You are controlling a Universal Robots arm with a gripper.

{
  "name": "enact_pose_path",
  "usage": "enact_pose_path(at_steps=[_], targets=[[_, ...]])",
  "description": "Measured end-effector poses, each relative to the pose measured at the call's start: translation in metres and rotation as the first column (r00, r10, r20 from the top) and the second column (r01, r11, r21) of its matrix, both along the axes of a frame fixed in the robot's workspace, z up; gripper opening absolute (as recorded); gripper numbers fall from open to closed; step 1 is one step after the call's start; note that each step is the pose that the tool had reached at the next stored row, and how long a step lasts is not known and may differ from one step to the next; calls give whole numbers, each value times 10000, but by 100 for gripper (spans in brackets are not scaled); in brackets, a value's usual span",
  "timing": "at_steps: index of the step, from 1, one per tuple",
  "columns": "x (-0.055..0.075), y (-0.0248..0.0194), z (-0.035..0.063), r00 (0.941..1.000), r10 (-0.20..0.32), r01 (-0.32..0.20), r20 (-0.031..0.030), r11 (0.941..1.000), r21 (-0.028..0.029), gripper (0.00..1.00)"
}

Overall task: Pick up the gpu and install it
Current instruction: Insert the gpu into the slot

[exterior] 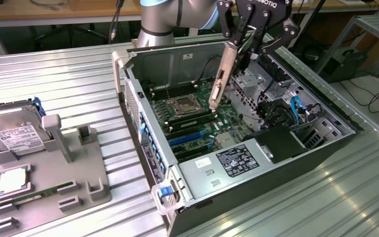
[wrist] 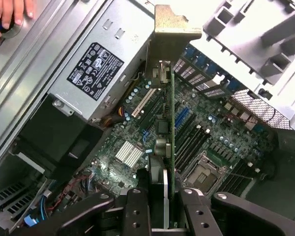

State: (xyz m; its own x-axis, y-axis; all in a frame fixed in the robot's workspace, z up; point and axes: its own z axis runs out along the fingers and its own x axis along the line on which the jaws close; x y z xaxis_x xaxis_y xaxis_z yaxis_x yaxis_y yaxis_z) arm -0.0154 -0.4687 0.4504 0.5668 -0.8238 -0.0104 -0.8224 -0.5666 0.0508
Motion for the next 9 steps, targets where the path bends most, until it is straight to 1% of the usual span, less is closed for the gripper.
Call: enact_pose_path(at_steps=[4, 9], targets=[[0, 0, -25, 9974, -716, 716, 0, 9974, 0, 28], [0, 0, -52, 9894, -1449, 1449, 0, 9894, 0, 28]])
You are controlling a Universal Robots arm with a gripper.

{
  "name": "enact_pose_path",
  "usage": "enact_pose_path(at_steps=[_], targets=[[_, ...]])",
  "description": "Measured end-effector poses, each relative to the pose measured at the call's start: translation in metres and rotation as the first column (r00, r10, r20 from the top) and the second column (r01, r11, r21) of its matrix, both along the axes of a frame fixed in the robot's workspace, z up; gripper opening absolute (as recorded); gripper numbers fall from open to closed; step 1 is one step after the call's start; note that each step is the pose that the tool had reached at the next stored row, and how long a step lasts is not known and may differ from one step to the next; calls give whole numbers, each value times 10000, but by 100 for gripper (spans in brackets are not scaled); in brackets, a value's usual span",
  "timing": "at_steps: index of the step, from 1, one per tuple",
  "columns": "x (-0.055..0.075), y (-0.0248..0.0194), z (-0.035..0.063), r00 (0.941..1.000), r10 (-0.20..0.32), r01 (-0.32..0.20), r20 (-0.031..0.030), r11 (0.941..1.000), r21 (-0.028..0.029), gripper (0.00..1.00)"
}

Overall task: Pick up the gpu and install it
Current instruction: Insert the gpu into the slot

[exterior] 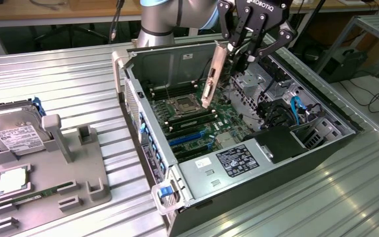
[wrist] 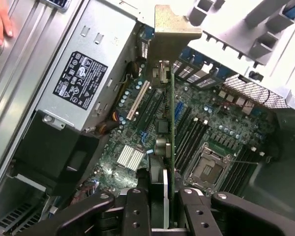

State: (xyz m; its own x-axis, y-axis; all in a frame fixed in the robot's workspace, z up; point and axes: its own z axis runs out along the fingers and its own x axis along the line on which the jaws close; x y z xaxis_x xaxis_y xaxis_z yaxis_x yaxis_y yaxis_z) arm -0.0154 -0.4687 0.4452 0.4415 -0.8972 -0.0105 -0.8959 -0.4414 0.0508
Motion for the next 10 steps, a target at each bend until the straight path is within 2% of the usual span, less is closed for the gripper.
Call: enact_pose_path(at_steps=[5, 8, 10], targets=[[0, 0, -19, 9972, -746, 746, 0, 9972, 0, 28], [0, 0, -34, 9904, -1385, 1385, 0, 9904, 0, 28], [0, 0, -49, 9799, -1996, 1996, 0, 9799, 0, 28]])
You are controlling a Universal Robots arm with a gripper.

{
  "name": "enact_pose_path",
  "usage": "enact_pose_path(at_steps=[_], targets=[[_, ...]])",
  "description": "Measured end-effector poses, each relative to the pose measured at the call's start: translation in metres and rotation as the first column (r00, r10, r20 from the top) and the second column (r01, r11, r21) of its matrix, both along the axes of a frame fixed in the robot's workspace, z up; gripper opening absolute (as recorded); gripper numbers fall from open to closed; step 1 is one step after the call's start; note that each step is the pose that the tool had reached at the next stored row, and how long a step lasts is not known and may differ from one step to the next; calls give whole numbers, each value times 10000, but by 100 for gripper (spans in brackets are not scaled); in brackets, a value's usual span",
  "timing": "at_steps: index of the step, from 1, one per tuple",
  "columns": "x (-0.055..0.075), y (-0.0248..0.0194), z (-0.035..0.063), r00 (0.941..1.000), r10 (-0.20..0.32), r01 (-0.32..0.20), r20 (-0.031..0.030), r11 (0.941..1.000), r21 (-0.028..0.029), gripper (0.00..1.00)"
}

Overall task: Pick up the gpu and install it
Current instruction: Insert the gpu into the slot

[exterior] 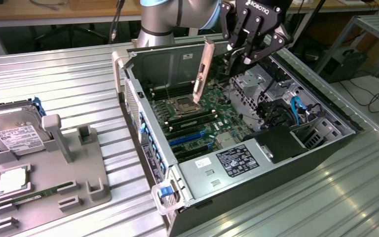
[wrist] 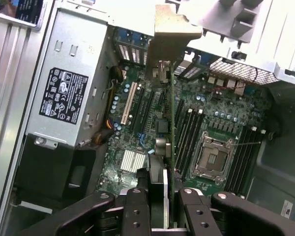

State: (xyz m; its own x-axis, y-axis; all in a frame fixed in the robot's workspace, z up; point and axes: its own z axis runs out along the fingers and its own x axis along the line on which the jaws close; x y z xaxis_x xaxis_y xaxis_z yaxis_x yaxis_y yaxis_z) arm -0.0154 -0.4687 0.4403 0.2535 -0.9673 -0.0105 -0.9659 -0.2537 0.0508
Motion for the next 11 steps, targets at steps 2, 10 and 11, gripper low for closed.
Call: enact_pose_path(at_steps=[2, 10, 11], targets=[[0, 0, -11, 9994, -352, 352, 0, 9994, 0, 28], [0, 0, -60, 9947, -1026, 1026, 0, 9947, -9, 28], [0, 1, -67, 9928, -1195, 1195, 1, 9928, -8, 28]])
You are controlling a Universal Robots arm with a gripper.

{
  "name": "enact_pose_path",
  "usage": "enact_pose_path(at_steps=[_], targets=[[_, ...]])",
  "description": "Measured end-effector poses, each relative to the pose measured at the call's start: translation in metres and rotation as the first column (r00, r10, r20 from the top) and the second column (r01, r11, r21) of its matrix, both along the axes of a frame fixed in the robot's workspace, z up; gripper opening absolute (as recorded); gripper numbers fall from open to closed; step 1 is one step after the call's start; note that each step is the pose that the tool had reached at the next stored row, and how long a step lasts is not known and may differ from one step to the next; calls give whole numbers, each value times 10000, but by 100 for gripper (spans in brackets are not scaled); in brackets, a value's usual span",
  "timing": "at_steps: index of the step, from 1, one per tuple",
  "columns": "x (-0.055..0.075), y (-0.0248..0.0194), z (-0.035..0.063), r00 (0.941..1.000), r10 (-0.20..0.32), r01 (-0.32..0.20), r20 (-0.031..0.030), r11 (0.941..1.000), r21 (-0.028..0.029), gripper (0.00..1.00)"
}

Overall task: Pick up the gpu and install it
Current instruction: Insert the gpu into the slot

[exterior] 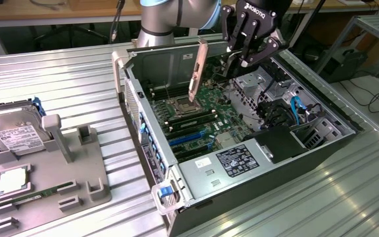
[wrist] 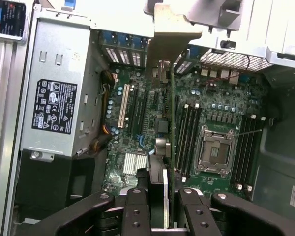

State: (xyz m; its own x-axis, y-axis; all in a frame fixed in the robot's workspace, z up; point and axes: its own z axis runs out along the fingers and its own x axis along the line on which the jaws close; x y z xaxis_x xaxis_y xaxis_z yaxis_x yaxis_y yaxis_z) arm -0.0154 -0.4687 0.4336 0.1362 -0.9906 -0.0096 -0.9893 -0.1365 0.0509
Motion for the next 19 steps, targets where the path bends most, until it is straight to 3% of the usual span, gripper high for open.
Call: enact_pose_path(at_steps=[19], targets=[[0, 0, -153, 9992, -397, 397, -7, 9992, -2, 28]])
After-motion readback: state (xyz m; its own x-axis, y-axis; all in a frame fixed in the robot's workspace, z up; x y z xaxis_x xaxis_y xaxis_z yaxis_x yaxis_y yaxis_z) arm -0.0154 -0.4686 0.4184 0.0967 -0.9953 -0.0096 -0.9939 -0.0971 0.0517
